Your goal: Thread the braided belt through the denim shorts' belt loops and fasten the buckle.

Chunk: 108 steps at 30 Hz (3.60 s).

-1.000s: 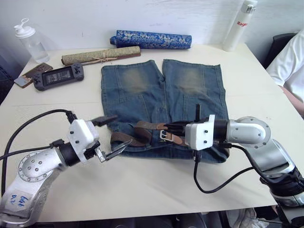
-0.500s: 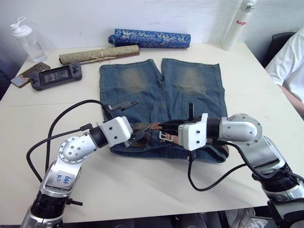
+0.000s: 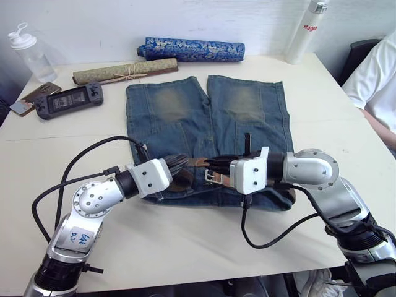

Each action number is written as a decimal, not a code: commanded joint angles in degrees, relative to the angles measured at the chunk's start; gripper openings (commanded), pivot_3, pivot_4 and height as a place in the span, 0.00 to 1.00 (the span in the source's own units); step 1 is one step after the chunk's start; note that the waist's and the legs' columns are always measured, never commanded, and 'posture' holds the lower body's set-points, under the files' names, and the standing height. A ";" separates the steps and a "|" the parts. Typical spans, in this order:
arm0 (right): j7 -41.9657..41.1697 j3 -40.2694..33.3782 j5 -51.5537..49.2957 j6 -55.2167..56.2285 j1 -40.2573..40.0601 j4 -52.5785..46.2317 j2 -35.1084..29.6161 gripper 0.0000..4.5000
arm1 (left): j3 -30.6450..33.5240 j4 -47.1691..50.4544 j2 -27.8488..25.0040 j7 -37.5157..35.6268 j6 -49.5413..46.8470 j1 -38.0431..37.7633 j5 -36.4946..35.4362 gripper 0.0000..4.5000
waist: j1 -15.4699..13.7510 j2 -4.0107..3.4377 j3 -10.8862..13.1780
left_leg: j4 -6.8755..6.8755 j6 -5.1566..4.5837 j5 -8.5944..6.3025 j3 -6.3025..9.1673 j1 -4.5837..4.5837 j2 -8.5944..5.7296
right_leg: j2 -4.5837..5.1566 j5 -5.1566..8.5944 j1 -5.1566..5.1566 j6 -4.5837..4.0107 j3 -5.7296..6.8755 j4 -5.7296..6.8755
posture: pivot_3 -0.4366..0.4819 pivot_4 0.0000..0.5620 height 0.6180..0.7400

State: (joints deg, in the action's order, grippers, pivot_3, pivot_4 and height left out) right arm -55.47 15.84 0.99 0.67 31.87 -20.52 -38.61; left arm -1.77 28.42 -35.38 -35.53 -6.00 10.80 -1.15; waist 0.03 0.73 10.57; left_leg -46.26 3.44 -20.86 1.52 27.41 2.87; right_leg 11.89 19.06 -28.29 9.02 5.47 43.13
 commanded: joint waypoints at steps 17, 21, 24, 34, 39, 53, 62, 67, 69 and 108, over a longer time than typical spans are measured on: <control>0.51 -0.59 -0.49 -3.75 2.71 -4.16 2.18 0.00 | -1.09 -8.50 0.50 3.38 15.78 -2.52 10.15 0.64 | -0.01 0.00 0.00 | 0.01 -0.01 0.01 -0.06 0.04 0.00 | 0.00 0.03 -0.18 -0.05 -0.07 0.18 | 0.48 0.27 0.22; 0.14 -0.38 -0.48 -4.48 1.80 -5.66 2.06 0.00 | -0.76 -9.98 1.92 5.11 16.54 -1.23 10.70 0.64 | 0.08 0.00 0.00 | 0.00 -0.01 0.01 -0.07 0.04 0.00 | 0.00 0.03 -0.20 -0.05 -0.08 0.22 | 0.48 0.27 0.22; 0.20 -0.33 -0.43 -4.88 1.43 -6.30 2.08 0.00 | -0.67 -10.88 2.50 5.96 16.74 -1.12 10.92 0.64 | 0.07 0.00 0.00 | 0.01 -0.01 0.02 -0.09 0.03 0.00 | 0.00 0.03 -0.24 -0.06 -0.11 0.27 | 0.48 0.27 0.22; 0.14 -0.36 -0.62 -5.14 1.03 -6.92 2.12 0.00 | -1.57 -11.97 3.41 6.98 17.73 -0.49 12.06 0.52 | 0.02 0.00 0.00 | 0.00 0.00 0.02 -0.13 0.03 0.00 | 0.00 0.03 -0.24 -0.06 -0.14 0.27 | 0.48 0.27 0.22; 0.05 -0.41 -0.77 -5.25 0.77 -7.12 2.01 0.00 | -1.92 -12.31 3.66 7.06 18.64 -0.43 12.19 0.22 | 0.06 0.00 0.00 | 0.00 0.00 0.02 -0.15 0.02 0.00 | 0.00 0.03 -0.26 -0.06 -0.15 0.28 | 0.48 0.27 0.22; 3.57 -2.78 -2.53 -12.39 -0.38 -7.54 4.28 0.18 | -1.52 -10.65 7.21 8.70 15.97 -2.31 10.68 0.00 | 0.04 0.00 0.00 | 0.00 0.00 0.02 -0.17 0.01 0.00 | 0.00 0.03 -0.27 -0.06 -0.18 0.31 | 0.48 0.27 0.22; 7.38 -6.91 -5.00 -21.69 -7.58 -13.54 3.62 0.99 | -0.01 -7.78 10.09 8.92 6.66 -6.25 7.10 0.00 | -0.09 0.00 0.00 | 0.00 0.00 0.02 -0.18 0.01 0.00 | 0.00 0.03 -0.26 -0.06 -0.20 0.31 | 0.48 0.27 0.22; 9.08 -5.06 -2.91 -22.00 -16.40 -17.54 2.02 0.99 | 0.79 -7.07 10.59 9.29 3.84 -7.08 6.19 0.00 | -0.15 0.01 -0.01 | -0.01 -0.01 0.02 -0.17 -0.01 0.00 | 0.00 0.03 -0.23 -0.06 -0.20 0.31 | 0.48 0.27 0.22; 11.92 -2.73 1.26 -20.70 -20.29 -16.93 1.99 0.99 | 1.15 -6.76 11.06 9.49 2.43 -7.05 5.37 0.00 | -0.14 0.01 -0.01 | 0.01 -0.01 0.03 -0.17 -0.05 0.00 | 0.00 0.04 -0.20 -0.08 -0.20 0.31 | 0.48 0.27 0.22; 21.26 -2.21 3.93 -49.47 -17.19 -18.98 14.63 0.00 | -3.08 -4.75 7.72 4.46 -8.22 -5.11 4.82 0.00 | -0.01 0.06 -0.04 | -0.03 -0.05 0.03 -0.15 -0.09 0.00 | 0.00 0.11 -0.23 -0.19 -0.24 0.48 | 0.48 0.27 0.22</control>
State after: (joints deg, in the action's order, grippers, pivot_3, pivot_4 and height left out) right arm -34.45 15.11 6.38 -47.15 13.53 -36.18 -24.47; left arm -3.52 21.71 -27.18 -29.97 -13.00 5.45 3.12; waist 0.03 0.78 10.53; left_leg -46.28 3.39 -20.82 1.37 27.32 2.87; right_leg 11.88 19.17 -28.54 8.82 5.23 43.62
